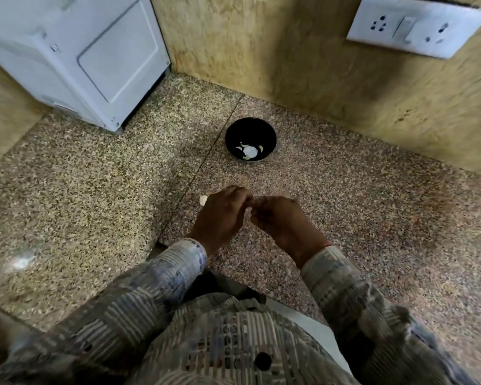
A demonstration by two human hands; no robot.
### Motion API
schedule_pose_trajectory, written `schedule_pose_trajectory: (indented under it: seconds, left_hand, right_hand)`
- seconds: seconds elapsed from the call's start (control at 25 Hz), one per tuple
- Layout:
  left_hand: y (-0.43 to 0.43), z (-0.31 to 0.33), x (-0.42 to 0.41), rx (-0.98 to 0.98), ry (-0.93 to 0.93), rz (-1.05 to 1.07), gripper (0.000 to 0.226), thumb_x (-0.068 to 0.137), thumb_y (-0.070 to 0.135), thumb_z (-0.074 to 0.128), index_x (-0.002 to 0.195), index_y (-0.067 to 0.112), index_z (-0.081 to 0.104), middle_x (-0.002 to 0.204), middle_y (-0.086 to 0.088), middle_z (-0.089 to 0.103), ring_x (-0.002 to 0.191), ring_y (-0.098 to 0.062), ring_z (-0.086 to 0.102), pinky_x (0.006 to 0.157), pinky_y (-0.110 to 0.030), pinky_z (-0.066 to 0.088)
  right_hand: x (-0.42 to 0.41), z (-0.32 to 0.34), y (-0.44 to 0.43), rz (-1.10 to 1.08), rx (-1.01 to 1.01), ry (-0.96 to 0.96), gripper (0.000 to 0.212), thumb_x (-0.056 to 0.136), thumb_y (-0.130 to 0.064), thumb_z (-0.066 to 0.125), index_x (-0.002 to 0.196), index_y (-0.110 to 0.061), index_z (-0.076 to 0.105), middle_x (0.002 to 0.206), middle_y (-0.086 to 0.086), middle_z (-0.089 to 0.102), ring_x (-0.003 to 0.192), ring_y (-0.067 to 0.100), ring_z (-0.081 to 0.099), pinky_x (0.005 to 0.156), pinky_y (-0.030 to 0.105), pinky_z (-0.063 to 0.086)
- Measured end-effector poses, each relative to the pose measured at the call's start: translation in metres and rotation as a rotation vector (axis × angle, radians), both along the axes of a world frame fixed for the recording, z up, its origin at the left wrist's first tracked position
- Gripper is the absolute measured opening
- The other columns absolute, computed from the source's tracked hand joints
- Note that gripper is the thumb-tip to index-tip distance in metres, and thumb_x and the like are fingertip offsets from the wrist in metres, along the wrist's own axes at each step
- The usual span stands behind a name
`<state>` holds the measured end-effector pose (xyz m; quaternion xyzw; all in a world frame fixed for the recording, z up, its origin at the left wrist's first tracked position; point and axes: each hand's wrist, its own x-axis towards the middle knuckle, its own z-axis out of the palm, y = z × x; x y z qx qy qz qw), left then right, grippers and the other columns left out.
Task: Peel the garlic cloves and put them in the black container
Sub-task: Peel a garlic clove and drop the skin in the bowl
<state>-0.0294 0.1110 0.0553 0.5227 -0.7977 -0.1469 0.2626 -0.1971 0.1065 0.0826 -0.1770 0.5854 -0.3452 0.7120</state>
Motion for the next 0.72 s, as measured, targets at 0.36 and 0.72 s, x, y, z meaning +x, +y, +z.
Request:
schedule_pose_trajectory:
  seconds: [0.36,0.72]
  left_hand:
    - [-0.002,0.057,-0.031,1.065,1.515,0.470,0.011,0.100,0.011,0.063,0.092,0.009,0.070,0.076,-0.006,0.070,0.065,-0.013,0.067,0.060,-0.028,0.059]
    - [-0.002,0.072,0.000,0.387,0.733,0.259,0.014,0.089,0.012,0.079,0.101,0.020,0.079,0.087,0.003,0.079,0.082,-0.018,0.076,0.075,-0.042,0.064]
  right_hand:
    - [0.003,0.027,0.007,-0.114,-0.517,0.067,0.013,0.096,0.004,0.063,0.099,-0.007,0.069,0.086,0.009,0.072,0.077,0.018,0.067,0.071,0.030,0.057]
    - [0.016,0.052,0.009,-0.093,-0.309,-0.233,0.017,0.099,0.004,0.056,0.093,-0.008,0.067,0.086,0.007,0.072,0.077,0.016,0.068,0.076,0.031,0.055]
